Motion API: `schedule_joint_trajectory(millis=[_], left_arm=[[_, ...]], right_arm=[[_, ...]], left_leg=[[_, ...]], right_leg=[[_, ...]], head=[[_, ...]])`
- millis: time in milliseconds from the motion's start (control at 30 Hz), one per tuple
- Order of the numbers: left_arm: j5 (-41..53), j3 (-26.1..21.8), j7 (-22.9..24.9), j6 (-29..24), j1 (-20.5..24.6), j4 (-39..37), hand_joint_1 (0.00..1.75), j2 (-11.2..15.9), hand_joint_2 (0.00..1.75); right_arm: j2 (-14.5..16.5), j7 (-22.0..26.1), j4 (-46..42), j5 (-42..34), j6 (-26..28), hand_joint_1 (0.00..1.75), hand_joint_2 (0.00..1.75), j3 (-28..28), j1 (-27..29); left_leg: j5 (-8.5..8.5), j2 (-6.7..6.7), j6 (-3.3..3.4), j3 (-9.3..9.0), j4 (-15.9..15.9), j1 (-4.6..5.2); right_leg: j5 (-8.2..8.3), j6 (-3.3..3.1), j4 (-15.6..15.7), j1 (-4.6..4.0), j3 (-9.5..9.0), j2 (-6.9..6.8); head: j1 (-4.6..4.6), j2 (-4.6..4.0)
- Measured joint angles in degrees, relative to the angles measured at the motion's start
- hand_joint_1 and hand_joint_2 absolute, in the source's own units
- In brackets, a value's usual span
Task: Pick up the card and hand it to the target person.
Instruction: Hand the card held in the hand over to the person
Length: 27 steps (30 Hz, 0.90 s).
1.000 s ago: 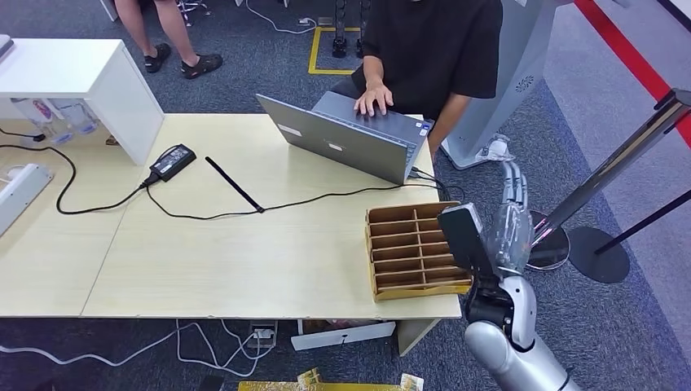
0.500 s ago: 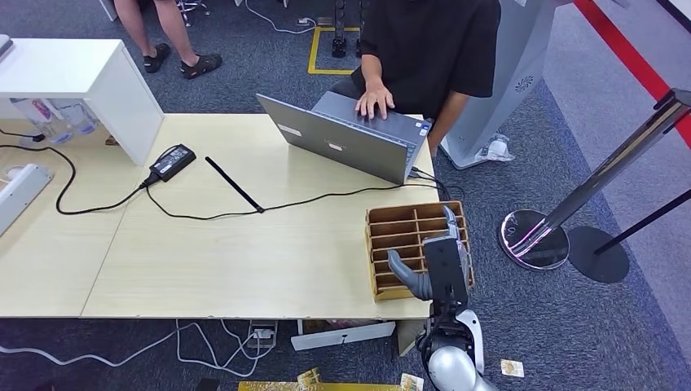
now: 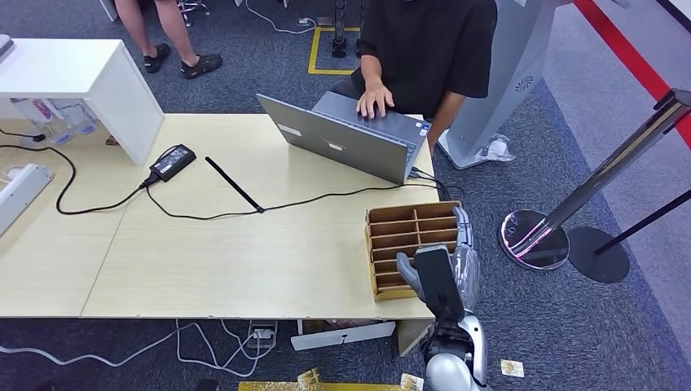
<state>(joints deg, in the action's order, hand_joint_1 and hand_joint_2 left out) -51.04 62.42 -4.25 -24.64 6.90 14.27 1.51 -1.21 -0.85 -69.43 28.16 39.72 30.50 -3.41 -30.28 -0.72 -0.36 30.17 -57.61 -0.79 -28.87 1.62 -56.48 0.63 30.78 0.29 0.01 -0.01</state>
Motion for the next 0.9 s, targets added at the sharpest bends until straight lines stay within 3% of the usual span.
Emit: schedule_joint_trajectory(millis=[467,900], left_arm=[[-0.69,-0.04,0.07,-0.35,-0.03,0.0,0.0,0.0,0.0],[-0.82,-0.04,0.02,-0.38,-0.06,0.0,0.0,0.0,0.0]], right_arm=[[3.16,3.57,-0.92,-0.5,0.02,0.0,1.75,-3.95,3.01],[3.84,3.99,-0.93,-1.07,0.02,0.0,1.75,-5.25,3.97]], left_leg=[[0.0,0.0,0.0,0.0,0.0,0.0],[0.0,0.0,0.0,0.0,0.0,0.0]], right_leg=[[0.0,0.0,0.0,0.0,0.0,0.0],[0.0,0.0,0.0,0.0,0.0,0.0]], head=[[0.0,-0.01],[-0.01,-0.01]])
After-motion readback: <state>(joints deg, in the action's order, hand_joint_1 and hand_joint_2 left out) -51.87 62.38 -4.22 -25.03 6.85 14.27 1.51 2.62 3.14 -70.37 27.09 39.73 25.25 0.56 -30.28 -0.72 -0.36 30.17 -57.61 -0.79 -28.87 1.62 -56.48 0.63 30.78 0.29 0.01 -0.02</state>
